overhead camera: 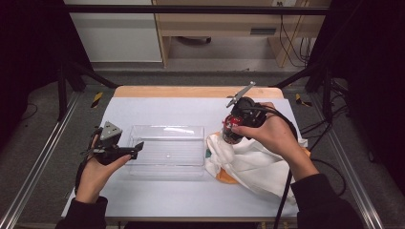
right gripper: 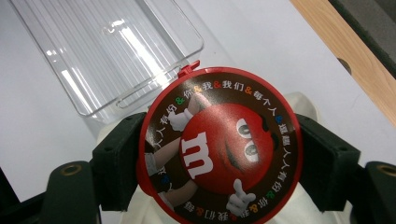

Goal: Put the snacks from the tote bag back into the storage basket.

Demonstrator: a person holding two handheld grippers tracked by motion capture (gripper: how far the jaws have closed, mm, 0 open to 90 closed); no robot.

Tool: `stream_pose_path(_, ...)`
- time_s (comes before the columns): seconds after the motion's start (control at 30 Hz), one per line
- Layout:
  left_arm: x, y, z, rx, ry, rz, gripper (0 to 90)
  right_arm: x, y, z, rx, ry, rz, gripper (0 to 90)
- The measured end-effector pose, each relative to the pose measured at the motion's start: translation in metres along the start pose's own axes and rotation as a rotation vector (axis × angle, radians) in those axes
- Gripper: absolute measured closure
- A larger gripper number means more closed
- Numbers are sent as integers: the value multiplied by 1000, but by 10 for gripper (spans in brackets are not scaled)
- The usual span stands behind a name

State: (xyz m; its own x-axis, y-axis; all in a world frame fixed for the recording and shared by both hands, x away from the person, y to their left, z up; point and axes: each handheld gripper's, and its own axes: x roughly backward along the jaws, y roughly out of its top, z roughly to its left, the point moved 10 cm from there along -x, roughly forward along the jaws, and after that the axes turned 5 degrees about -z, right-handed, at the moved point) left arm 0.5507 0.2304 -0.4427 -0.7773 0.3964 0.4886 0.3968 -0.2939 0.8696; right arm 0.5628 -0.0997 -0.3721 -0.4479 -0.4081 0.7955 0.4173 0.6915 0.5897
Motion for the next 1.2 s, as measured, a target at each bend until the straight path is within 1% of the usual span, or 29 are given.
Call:
stream_pose_path(0.07,1,0,1,-1,-2,5,88,-2,4,3,1,8,-3,256)
stream_pose_path(0.27,0,-1,2,5,-3,2,88,-7,12,9,19,9,-1,256)
stream_pose_path(0.37,-1,-4,0,5,-8,11,87,-10,15,11,24,5,3,256)
stream_pose_path(0.57,0,-4,5,14,-6,4,85,-16,23,16,39,6,7,256)
stream_pose_path(0.6,0,-3,5,20,-5,-2,84,-17,26,18,44,9,6,256)
stream_pose_path(0.83,2,-3,9,30,0,-5,85,-25,38,25,75,28,7,256)
stream_pose_path(0.97,3,-2,11,30,1,-10,85,-30,43,28,82,38,7,256)
stream_pose_path(1.03,4,-2,12,29,2,-9,85,-33,45,31,95,44,11,256)
stream_pose_path(1.2,7,-1,16,42,8,-17,85,-39,51,37,112,62,11,256)
